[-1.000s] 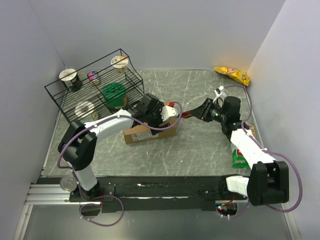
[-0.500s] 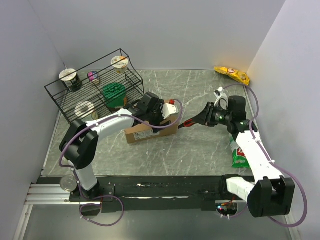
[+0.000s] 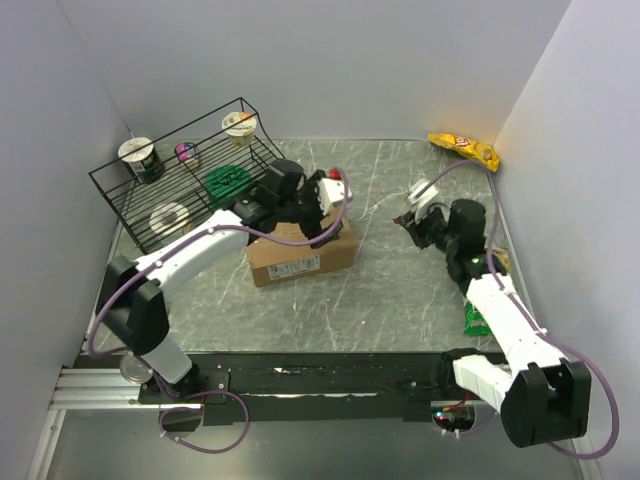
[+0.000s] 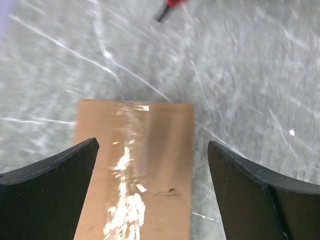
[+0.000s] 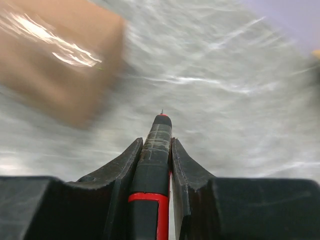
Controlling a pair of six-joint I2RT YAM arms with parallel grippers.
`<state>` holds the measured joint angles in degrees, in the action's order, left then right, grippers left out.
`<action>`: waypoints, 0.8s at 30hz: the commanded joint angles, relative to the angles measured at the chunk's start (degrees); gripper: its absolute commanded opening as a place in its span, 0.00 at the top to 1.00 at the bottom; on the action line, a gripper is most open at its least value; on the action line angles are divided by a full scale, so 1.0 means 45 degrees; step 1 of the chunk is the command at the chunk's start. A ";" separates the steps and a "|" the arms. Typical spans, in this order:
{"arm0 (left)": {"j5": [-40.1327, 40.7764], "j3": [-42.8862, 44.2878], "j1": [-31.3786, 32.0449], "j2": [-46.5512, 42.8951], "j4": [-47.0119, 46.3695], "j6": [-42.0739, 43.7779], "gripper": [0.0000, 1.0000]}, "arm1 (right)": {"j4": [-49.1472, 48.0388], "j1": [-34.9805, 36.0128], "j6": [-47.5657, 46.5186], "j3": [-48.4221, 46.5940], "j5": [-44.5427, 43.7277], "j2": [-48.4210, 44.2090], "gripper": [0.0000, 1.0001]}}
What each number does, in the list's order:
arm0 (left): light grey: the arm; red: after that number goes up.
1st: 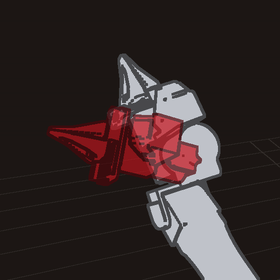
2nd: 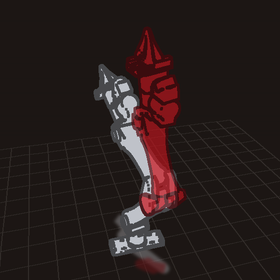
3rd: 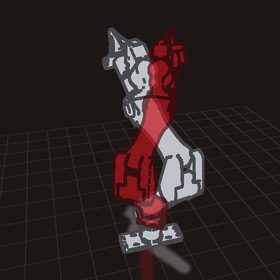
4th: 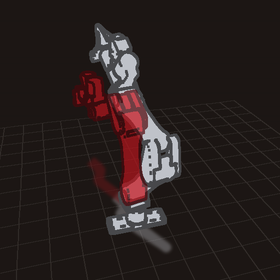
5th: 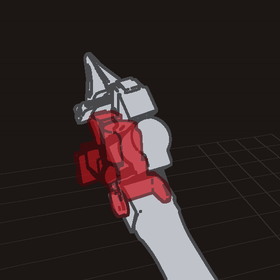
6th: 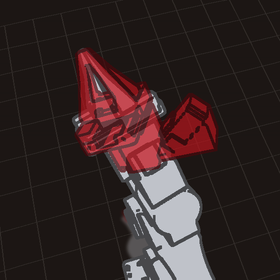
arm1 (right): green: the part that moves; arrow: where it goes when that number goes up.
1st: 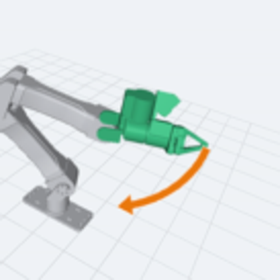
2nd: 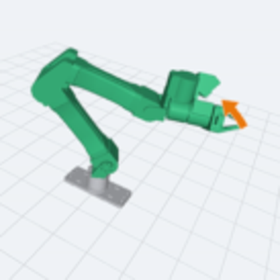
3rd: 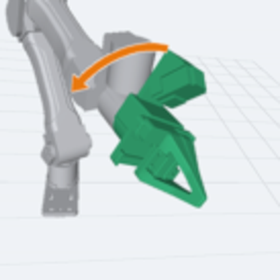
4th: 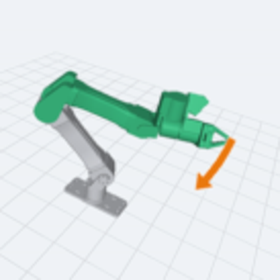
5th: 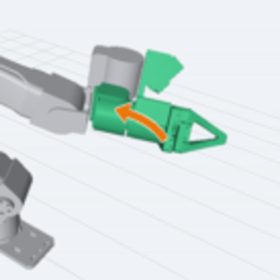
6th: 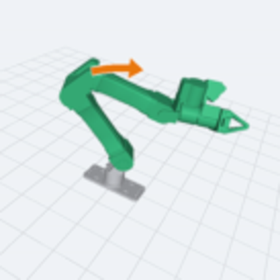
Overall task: Unpack the express box
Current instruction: Place the knife at the center of the board.
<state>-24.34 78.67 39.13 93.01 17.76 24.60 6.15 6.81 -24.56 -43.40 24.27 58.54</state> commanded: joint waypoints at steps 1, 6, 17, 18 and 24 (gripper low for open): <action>0.0114 0.0057 -0.0978 -0.0981 -0.0489 -0.0993 0.04 | -0.5714 0.0867 -0.6117 0.2622 -0.3379 0.0777 1.00; 0.1149 -0.0646 -0.1762 -0.1508 -0.0684 -0.1268 0.04 | -1.4780 0.1299 -1.1060 0.6201 -0.3579 0.3620 1.00; 0.0684 -0.1370 -0.2622 -0.1724 -0.1232 -0.0857 0.04 | -1.4374 0.1456 -1.4214 0.9390 -0.1293 0.3851 0.18; 0.0488 -0.1351 -0.2661 -0.1685 -0.1174 -0.0857 0.04 | -1.2886 0.1456 -1.3844 0.9177 -0.1234 0.2241 0.16; -0.1308 -0.0805 -0.2720 -0.1178 -0.0511 -0.0799 0.04 | 0.2901 0.1045 -0.9176 0.2603 0.2571 -0.1426 0.00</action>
<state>-23.46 72.34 27.07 87.37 14.66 20.47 -18.44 11.70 -77.95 -16.12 23.51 57.76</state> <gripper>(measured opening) 0.967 0.996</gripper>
